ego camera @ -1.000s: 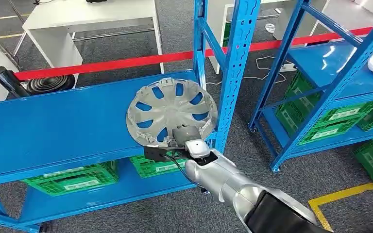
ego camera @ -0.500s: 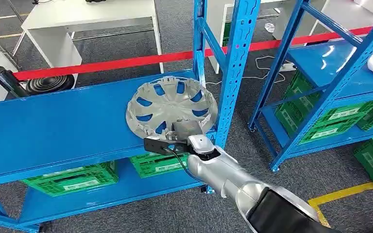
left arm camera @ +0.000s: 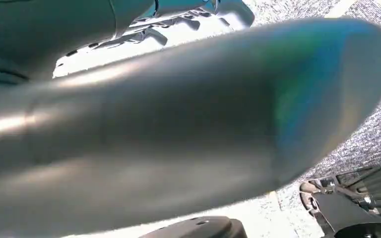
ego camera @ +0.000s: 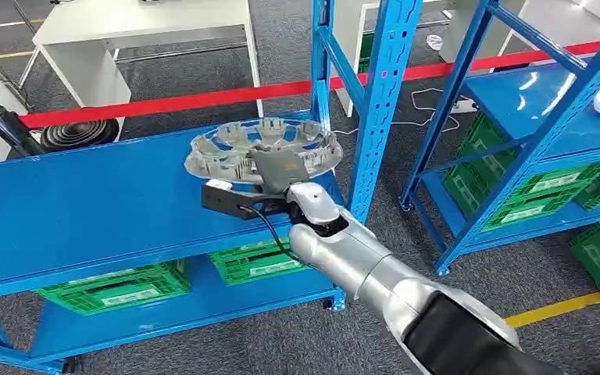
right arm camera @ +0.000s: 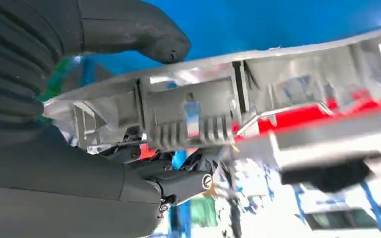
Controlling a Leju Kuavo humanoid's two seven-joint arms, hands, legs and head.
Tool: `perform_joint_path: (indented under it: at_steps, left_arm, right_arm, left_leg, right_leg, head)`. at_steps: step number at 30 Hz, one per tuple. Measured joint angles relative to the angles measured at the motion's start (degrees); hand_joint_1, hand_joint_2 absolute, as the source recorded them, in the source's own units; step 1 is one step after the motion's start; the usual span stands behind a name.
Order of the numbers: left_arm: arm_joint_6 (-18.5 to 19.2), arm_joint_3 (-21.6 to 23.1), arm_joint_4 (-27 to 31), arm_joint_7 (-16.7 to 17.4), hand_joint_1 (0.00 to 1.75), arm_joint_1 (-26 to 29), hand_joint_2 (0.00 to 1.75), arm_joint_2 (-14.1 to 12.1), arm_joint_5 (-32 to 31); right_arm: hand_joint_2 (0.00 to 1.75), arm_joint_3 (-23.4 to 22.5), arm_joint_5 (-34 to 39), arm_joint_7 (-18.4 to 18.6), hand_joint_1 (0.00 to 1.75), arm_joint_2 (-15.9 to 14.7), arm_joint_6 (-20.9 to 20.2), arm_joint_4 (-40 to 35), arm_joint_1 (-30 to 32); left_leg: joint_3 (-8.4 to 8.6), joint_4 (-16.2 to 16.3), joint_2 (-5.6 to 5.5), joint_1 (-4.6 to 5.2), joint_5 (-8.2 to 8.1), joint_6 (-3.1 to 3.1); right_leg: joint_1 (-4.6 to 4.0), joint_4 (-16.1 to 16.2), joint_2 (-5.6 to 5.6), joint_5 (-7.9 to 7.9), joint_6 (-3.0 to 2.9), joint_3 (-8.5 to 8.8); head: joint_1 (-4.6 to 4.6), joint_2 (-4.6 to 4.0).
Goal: Take the parts from the cabinet and place them on the table.
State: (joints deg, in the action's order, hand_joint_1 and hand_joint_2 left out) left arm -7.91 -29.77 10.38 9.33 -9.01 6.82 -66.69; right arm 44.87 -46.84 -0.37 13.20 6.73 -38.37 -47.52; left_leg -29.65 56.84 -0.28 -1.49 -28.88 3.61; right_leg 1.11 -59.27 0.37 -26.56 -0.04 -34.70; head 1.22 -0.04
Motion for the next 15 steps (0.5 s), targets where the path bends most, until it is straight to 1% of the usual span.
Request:
perform_joint_path:
  at_steps: [6,7,15]
  left_arm:
    - [-0.68,-0.89,0.0,-0.55,0.0,0.27,0.0,0.0,0.72]
    - [-0.74,-1.03,0.0,-0.55,0.0,0.4,1.75,0.0,0.72]
    - [-1.2,-1.51,0.0,-0.94,0.0,0.96,1.75,0.0,0.72]
  right_arm:
    - [1.75,0.0,-1.4,-0.42,1.75,-0.39,-0.07,-7.69,-0.06]
    - [1.75,0.0,-1.66,-0.39,1.75,-0.5,0.13,-9.1,-0.06]
    - [1.75,0.0,-1.66,0.2,1.75,-2.21,1.99,-20.41,-0.8]
  left_leg:
    - [-0.06,0.0,0.0,0.0,0.0,0.0]
    - [-0.07,0.0,0.0,0.0,0.0,0.0]
    - [-0.12,0.0,-0.01,0.0,-0.01,-0.01]
  right_leg:
    - [0.0,0.02,0.0,0.0,0.0,-0.04]
    - [0.0,0.02,0.0,0.0,0.0,-0.04]
    - [0.0,0.06,0.0,0.0,0.0,-0.07]
  head:
    - [0.0,0.0]
    - [0.0,0.0]
    - [0.0,0.0]
